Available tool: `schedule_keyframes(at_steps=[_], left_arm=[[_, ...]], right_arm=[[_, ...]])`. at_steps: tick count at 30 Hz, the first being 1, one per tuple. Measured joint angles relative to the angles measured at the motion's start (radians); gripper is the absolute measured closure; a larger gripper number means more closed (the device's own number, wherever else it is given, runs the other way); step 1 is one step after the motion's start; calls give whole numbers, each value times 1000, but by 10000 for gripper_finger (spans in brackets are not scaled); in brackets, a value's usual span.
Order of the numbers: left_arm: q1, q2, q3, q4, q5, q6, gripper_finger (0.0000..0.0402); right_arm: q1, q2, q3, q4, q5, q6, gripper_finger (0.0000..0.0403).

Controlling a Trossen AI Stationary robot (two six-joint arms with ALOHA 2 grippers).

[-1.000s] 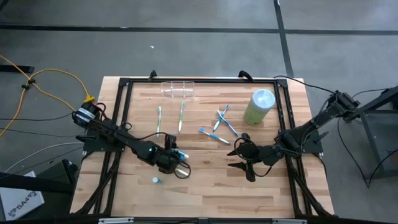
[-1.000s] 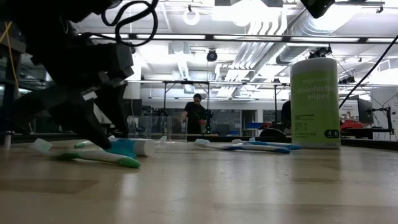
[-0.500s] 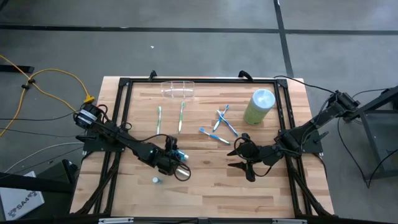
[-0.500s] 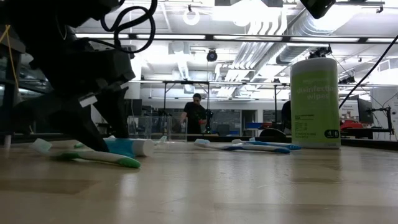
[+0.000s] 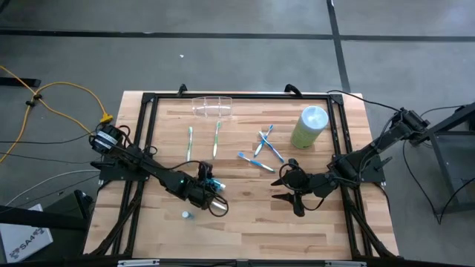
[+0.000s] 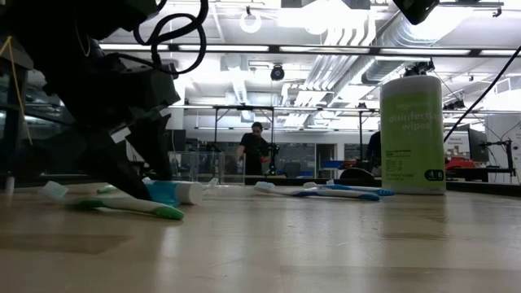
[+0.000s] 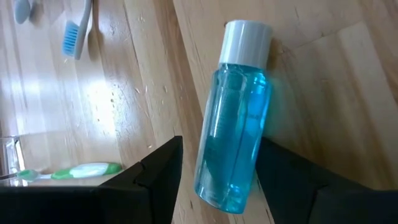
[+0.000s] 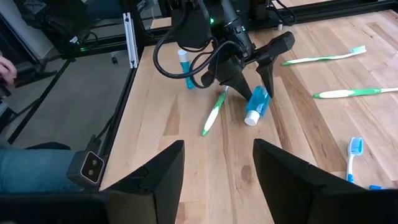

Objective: Pick & Place toothbrushing station
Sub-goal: Put the top blue mouthwash into the middle section of the transparent organizer

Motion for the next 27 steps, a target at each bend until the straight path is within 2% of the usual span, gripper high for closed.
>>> schedule_keyframes(at_steps=[10,21,27], left_arm=[[14,1,-1,-3,7,0,246],[64,2,-2,-6,8,3,312],[69,2,-3,-4,5,3,324]], right_arm=[[0,0,0,0,0,0,220],[0,0,0,0,0,0,220],[0,0,0,0,0,0,220]])
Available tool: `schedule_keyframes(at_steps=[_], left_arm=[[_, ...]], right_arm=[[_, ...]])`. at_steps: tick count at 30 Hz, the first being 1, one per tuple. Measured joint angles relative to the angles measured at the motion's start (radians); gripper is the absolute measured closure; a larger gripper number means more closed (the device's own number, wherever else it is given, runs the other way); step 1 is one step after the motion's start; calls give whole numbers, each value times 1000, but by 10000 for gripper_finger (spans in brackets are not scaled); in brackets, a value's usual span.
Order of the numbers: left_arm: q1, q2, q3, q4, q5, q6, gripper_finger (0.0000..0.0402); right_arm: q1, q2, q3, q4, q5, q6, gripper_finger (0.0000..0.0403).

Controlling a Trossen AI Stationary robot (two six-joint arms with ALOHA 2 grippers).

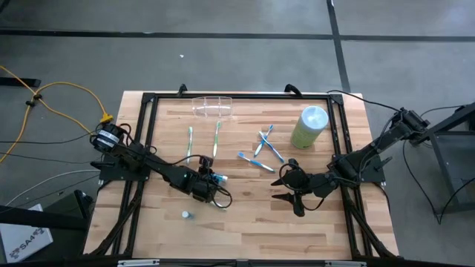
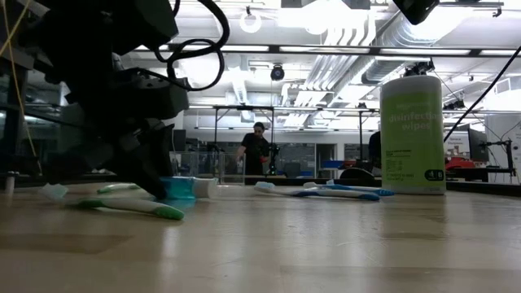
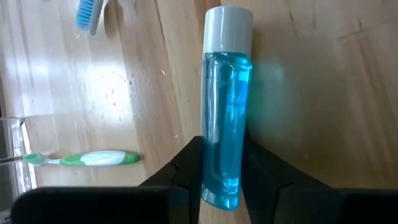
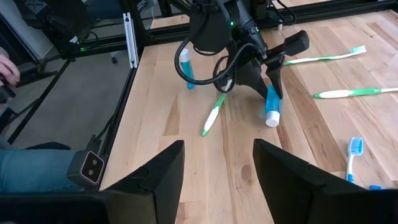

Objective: Pick & Place toothbrushing station
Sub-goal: Put the top blue mouthwash into the middle section of the transparent organizer

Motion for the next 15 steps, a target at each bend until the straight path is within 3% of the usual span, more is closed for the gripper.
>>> schedule_keyframes(at_steps=[15], left_arm=[[-2,0,7,88,-27,-4,327]], right_arm=[[0,0,0,0,0,0,220]])
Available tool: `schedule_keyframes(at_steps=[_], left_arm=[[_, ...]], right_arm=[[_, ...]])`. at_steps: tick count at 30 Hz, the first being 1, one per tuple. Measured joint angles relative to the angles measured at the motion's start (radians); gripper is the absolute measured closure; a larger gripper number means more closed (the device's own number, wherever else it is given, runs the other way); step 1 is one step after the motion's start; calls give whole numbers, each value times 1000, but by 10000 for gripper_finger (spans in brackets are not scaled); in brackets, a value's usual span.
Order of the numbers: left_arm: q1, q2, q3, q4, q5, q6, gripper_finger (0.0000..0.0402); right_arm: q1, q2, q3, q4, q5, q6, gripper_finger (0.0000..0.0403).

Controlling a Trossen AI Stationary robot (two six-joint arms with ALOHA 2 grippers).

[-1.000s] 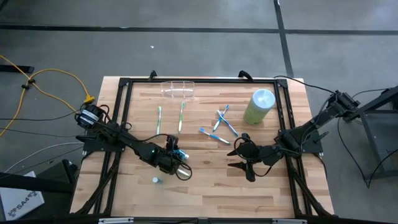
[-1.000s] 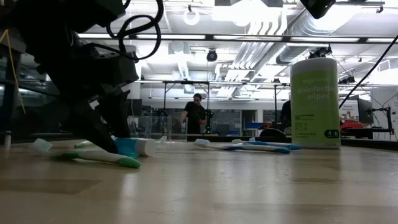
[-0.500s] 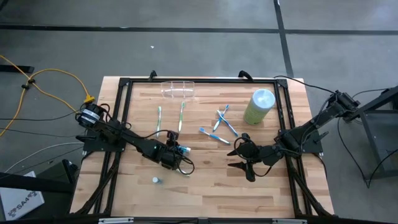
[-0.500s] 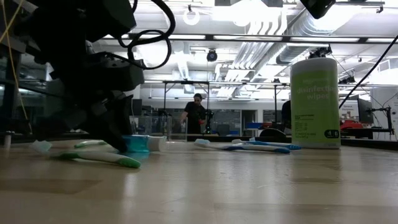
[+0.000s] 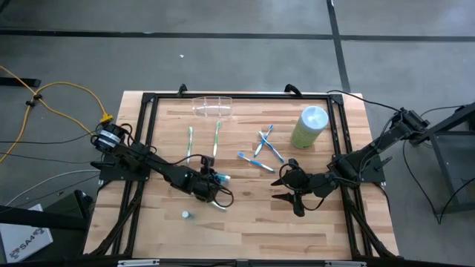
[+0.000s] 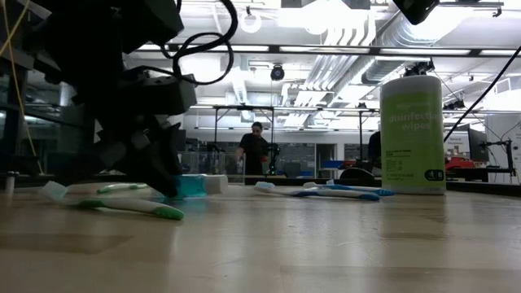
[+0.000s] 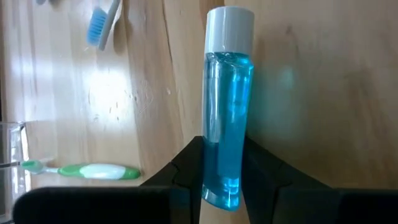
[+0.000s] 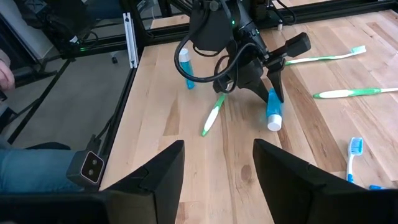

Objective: Pick & Place toothbrushing station
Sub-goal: Put the top blue mouthwash into the middle section of the transparent organizer

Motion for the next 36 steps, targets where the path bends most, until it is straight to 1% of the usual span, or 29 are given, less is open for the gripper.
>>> schedule_keyframes(at_steps=[5,8,12,17,23,25,27,30,33,36], left_arm=[[-8,-2,1,92,-5,1,327],[-22,-22,2,176,-9,30,327],[-36,-80,2,279,-22,70,327],[-39,-156,4,387,-22,80,327],[-48,-206,4,606,-3,190,327],[-53,-218,4,684,21,227,327],[-53,-219,4,778,70,255,327],[-57,-219,4,893,134,279,327],[-58,-219,5,956,184,266,327],[-58,-219,5,1010,241,257,327]], right_arm=[[0,0,0,0,0,0,220],[0,0,0,-1,0,0,220],[0,0,0,-12,0,1,220],[0,0,0,-39,0,20,220],[0,48,0,-29,0,-10,220],[0,74,0,-10,0,-20,220],[0,104,-1,19,7,-54,220],[0,150,-2,141,10,-144,220],[1,184,-1,281,6,-248,220],[9,203,-1,364,14,-348,220]])
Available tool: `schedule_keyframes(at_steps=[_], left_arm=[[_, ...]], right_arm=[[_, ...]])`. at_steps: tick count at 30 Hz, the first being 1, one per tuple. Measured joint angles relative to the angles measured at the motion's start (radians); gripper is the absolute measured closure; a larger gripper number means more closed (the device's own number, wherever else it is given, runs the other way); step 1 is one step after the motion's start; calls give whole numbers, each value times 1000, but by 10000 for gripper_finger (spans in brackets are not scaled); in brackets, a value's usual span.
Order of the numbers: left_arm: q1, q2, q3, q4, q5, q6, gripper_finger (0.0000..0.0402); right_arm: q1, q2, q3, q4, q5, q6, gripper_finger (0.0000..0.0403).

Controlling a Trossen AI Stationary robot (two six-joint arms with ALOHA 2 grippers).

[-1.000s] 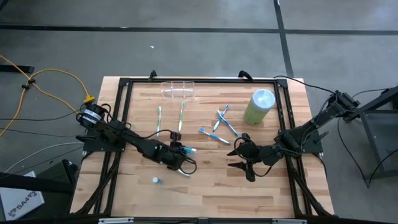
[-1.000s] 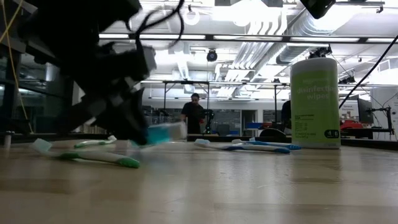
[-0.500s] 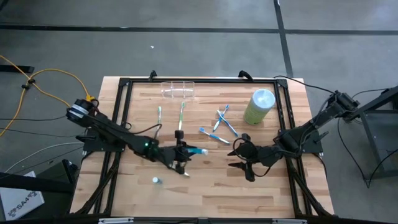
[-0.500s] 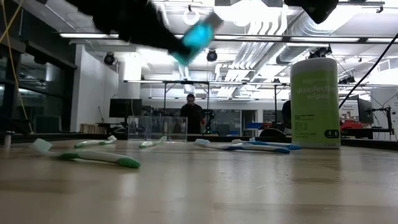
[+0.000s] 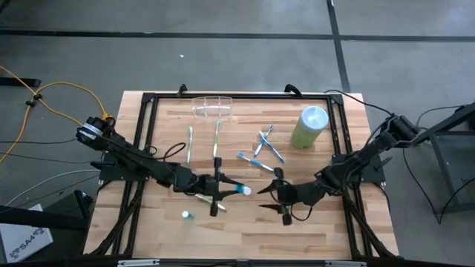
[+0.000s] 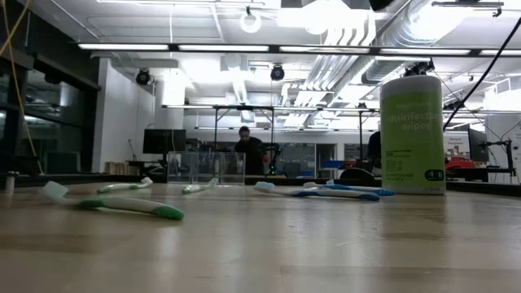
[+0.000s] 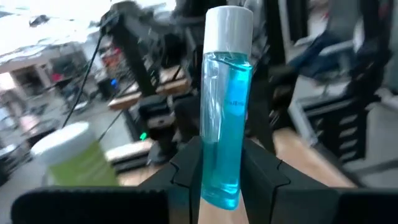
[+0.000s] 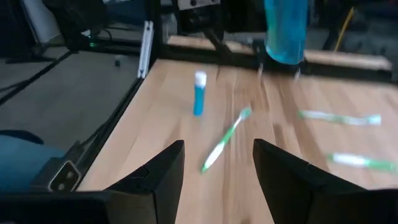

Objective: Pick & Place toothbrushing station
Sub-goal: Put the top blue mouthwash into the middle section of the transparent organizer

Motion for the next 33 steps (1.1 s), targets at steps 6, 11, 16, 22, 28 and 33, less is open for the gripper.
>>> schedule_keyframes(at_steps=[6,11,16,22,28,33], left_arm=[[0,0,0,88,141,-28,327],[2,0,0,113,193,-34,327],[2,0,0,118,202,-41,327],[23,0,0,123,216,-40,327],[60,0,0,128,275,-60,327],[74,0,0,128,277,-56,327]], right_arm=[[24,1,0,102,67,-156,220],[33,1,0,222,77,-281,220],[28,1,1,318,74,-392,220],[-18,1,2,384,-2,-439,220],[-66,0,2,442,-107,-461,220],[-89,0,2,469,-172,-468,220]])
